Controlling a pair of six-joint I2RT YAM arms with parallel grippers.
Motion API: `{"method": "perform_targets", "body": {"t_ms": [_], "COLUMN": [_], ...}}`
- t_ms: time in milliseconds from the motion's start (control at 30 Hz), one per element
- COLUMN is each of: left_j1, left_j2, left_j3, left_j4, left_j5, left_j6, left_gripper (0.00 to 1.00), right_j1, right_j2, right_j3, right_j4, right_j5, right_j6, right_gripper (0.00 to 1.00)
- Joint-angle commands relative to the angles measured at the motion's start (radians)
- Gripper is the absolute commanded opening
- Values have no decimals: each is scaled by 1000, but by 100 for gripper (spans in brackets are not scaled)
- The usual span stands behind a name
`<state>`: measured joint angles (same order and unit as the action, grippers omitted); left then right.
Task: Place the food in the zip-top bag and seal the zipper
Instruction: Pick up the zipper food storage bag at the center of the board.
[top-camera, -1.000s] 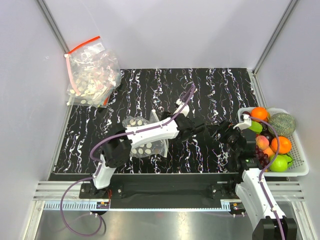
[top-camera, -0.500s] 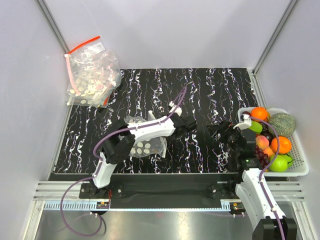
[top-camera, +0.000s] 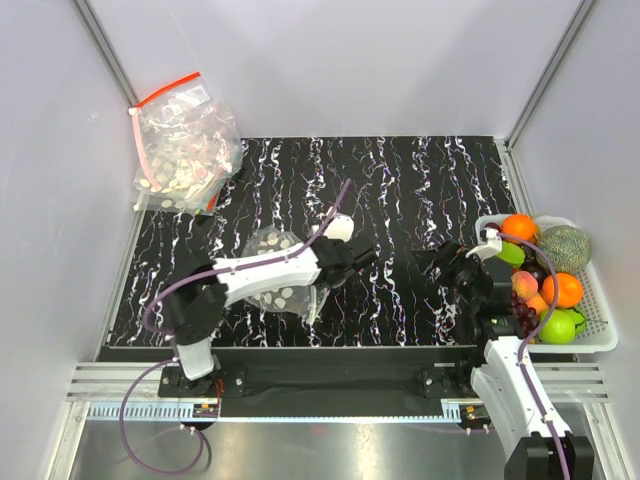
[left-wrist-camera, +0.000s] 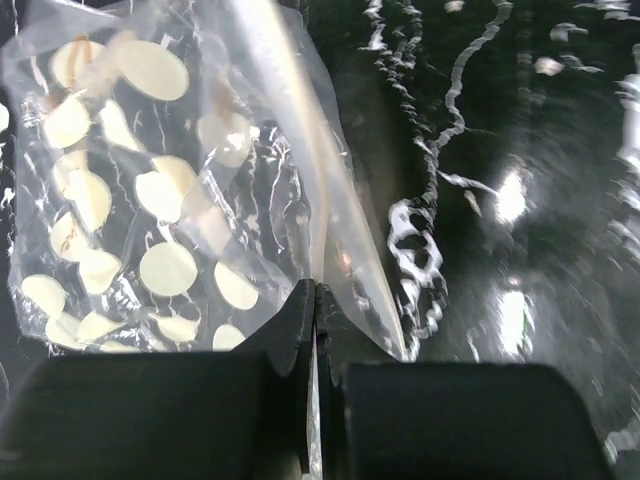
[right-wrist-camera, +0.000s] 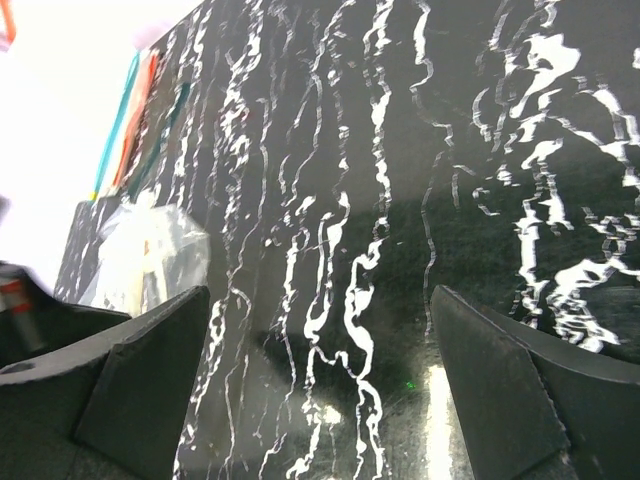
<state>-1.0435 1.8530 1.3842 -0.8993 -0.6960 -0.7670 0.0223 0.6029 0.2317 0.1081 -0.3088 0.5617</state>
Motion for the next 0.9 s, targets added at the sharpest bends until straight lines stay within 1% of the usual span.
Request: {"method": "perform_targets", "body": {"t_ms": [0,33,67,100,167,200,233,267,333,367,400,500,600,733,800,867], "left_j1": [-24,-24,-23,-18,-15,-13,-13,-13,-10,-9,-6,3,8,11,10,13], "left_j2": [-159,-220,-251,-277,-334,-345,-357,-359,-360,-359,-356,-348,-348,-351,-351,-354], "left_j3": [-86,-117,-143,-186,-215,-227,-228,-226,-217,-214,-209,-208,-215,-218,-217,-215], "left_j4": [161,240,275,304,370,378,379,379,376,376,376,384,396,413,419,421], "left_j5": [67,96,124,171,214,228,227,224,222,224,227,233,236,243,250,253], "left_j6": [70,102,113,120,144,146,147,147,152,153,153,156,156,158,158,160], "left_gripper": [0,0,0,0,0,0,0,0,0,0,0,0,0,0,0,0], "right_j1": [2,1,2,1,2,13,28,47,137,174,259,364,404,490,507,528], "right_j2": [33,50,70,116,170,225,250,273,328,342,356,385,423,483,533,569], "right_j3": [31,34,40,43,46,49,55,73,99,125,136,161,176,239,256,285], "right_j4": [73,82,105,123,198,217,231,243,239,228,226,235,265,216,223,225], "right_j5": [-82,-114,-134,-156,-226,-245,-257,-253,-231,-192,-167,-104,-93,3,16,34], "right_j6": [-3,1,6,10,26,38,41,47,50,53,59,105,150,141,144,148], "right_gripper": [100,100,98,90,87,76,73,73,73,73,74,75,75,72,69,69]}}
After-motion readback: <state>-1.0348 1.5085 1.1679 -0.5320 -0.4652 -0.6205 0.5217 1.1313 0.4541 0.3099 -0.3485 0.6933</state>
